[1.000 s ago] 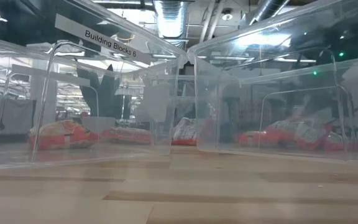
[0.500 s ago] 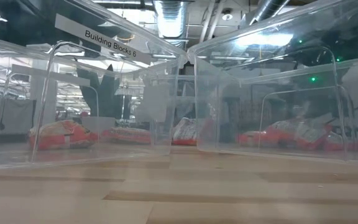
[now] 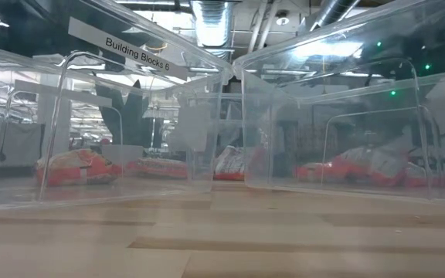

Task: Sort Maruchan noodles
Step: Put the noodle pack into the bottom right transparent bin

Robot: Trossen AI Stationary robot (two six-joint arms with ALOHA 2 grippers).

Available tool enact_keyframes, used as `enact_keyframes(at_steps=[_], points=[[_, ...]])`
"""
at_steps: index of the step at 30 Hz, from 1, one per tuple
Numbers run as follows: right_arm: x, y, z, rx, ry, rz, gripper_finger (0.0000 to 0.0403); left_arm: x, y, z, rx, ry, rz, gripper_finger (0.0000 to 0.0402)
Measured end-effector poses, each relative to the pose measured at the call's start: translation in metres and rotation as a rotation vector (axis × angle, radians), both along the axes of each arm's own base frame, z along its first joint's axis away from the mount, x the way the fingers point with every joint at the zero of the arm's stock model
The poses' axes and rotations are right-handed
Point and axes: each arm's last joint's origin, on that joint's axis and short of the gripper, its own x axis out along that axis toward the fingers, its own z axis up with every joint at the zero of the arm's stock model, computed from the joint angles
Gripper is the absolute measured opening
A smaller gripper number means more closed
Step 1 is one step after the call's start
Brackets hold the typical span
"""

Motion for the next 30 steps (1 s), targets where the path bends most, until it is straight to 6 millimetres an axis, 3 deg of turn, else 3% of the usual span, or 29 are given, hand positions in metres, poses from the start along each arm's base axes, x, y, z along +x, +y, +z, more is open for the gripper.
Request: enact_keyframes(at_steps=[6, 18, 24, 30], points=[[0.002, 0.008, 0.035, -0.084, -0.103, 0.093, 0.0006, 0.000, 0.001, 0.000, -0.005, -0.001, 0.023, 0.0217], [0.015, 0.034, 0.128, -0.330, -0.331, 0.378, 0.0006, 0.000, 0.001, 0.000, -0.006, -0.002, 0.023, 0.0217], [0.031, 0.068, 0.159, -0.357, -0.420, 0.639, 0.0006, 0.000, 0.001, 0.000, -0.006, -0.002, 0.023, 0.0217], [0.051, 0.118, 0.168, -0.304, -0.437, 0.903, 0.0006, 0.000, 0.001, 0.000, -0.006, -0.002, 0.024, 0.0217]])
